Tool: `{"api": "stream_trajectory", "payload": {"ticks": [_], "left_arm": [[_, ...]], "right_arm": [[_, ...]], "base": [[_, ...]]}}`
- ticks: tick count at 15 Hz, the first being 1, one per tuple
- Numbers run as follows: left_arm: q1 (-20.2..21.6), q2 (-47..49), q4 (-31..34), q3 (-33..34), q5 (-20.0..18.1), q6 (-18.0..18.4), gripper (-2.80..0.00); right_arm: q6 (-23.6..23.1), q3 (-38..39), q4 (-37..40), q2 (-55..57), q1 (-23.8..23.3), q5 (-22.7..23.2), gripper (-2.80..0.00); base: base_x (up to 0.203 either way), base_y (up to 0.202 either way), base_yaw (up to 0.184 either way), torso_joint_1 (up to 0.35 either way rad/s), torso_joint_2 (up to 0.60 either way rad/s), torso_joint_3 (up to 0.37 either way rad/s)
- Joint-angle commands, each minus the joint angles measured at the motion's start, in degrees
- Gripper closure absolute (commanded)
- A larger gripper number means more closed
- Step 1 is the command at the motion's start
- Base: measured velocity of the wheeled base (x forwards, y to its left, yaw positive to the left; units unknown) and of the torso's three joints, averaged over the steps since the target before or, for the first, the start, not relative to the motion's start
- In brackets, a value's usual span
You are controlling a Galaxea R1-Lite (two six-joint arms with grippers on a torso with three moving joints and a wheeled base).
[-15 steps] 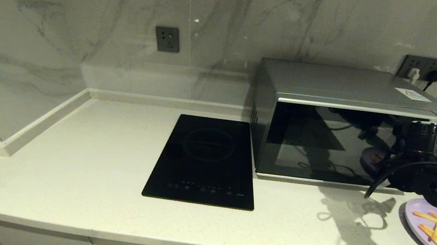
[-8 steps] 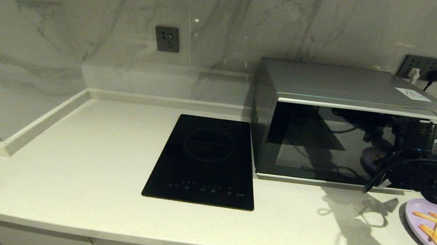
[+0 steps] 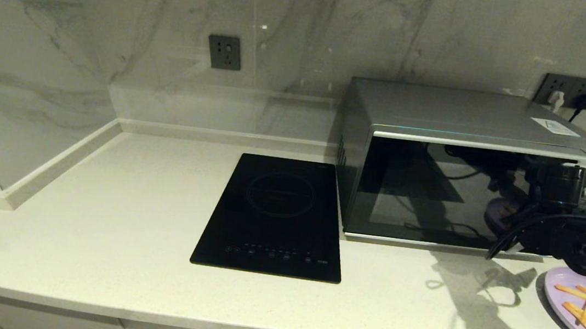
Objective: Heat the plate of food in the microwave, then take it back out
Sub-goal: Open the microwave oven
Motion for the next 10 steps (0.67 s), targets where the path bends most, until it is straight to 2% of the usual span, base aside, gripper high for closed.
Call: {"api": "stream_trajectory", "payload": {"ticks": [1, 5, 8, 10], "left_arm": [[0.0, 0.0, 0.0, 0.0, 0.0, -0.1, 0.00], [0.0, 0.0, 0.0, 0.0, 0.0, -0.1, 0.00], [0.0, 0.0, 0.0, 0.0, 0.0, -0.1, 0.00], [0.0, 0.0, 0.0, 0.0, 0.0, -0.1, 0.00]], "right_arm": [[0.9, 2.2, -0.1, -2.1, 0.0, -0.9, -2.80], [3.9, 6.6, -0.1, -3.5, 0.1, -1.1, -2.80], [4.2, 9.1, 0.0, -5.5, 0.1, -0.7, -2.80], [4.2, 10.1, 0.0, -5.5, 0.8, 1.3, -2.80]], "base": [[0.000, 0.000, 0.000, 0.000, 0.00, 0.000], [0.000, 0.000, 0.000, 0.000, 0.00, 0.000], [0.000, 0.000, 0.000, 0.000, 0.00, 0.000], [0.000, 0.000, 0.000, 0.000, 0.00, 0.000]]}}
